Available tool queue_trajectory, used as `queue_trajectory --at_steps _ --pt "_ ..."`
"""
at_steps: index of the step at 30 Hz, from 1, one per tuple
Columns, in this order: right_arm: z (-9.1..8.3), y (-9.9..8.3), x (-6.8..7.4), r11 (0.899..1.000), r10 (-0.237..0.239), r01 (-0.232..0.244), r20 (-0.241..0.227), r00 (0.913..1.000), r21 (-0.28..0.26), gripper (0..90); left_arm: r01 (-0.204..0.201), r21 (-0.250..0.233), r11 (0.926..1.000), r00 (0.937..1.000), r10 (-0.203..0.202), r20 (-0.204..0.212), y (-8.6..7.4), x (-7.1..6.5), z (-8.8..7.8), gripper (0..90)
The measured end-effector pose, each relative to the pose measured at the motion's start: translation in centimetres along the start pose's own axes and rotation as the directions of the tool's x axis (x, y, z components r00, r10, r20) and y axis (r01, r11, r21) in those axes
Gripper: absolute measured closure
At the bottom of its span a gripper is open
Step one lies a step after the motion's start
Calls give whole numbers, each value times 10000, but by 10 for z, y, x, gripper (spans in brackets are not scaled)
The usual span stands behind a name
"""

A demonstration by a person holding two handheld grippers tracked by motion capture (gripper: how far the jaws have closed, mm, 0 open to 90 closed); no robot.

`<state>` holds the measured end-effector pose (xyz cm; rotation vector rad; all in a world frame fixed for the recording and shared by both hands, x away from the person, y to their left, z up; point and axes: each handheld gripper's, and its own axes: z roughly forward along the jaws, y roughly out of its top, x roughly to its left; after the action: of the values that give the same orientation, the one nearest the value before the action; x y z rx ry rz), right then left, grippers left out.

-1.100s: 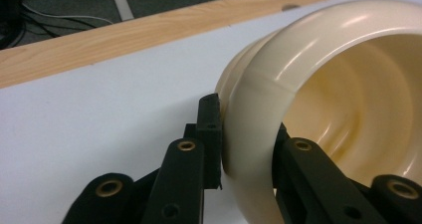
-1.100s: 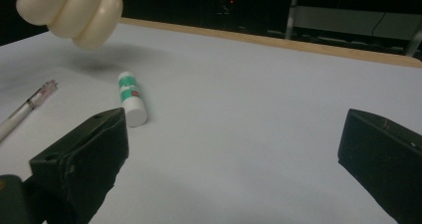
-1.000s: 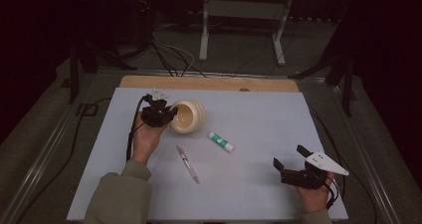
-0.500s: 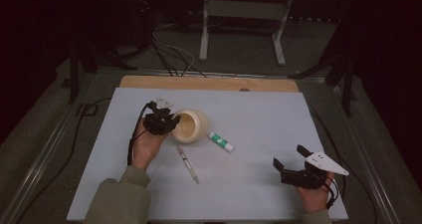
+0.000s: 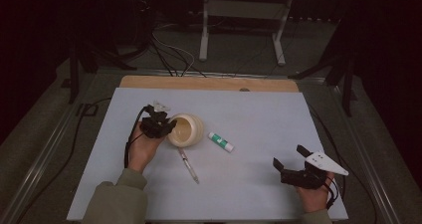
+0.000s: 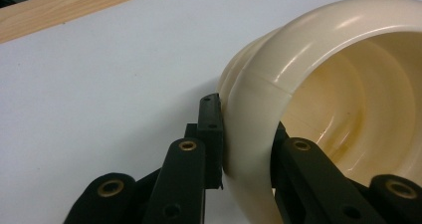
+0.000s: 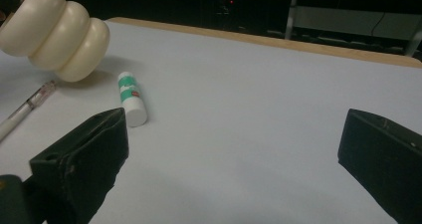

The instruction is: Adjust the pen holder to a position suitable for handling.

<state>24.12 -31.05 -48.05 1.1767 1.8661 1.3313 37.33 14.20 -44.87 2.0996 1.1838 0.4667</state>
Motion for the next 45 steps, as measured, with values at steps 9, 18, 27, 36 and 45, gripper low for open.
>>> queue_trajectory --at_steps 9,18,27,36,45 --pt "0 0 0 10000 -22 22 -6 10000 5 0 -46 178 9998 10000 47 -41 -1 2 0 799" --pt "0 0 0 10000 2 -2 -5 10000 24 0 -70 465 9989 10000 71 -10 -2 4 -1 799" --pt "0 0 0 10000 -1 1 -2 10000 24 0 34 601 9982 10000 -37 47 -1 6 3 794" --pt "0 0 0 10000 -25 25 0 10000 11 0 172 488 9987 9995 -185 275 8 4 14 740" --pt "0 0 -1 10000 36 -36 16 10000 -25 0 199 -33 9998 9960 -196 869 16 7 27 678"
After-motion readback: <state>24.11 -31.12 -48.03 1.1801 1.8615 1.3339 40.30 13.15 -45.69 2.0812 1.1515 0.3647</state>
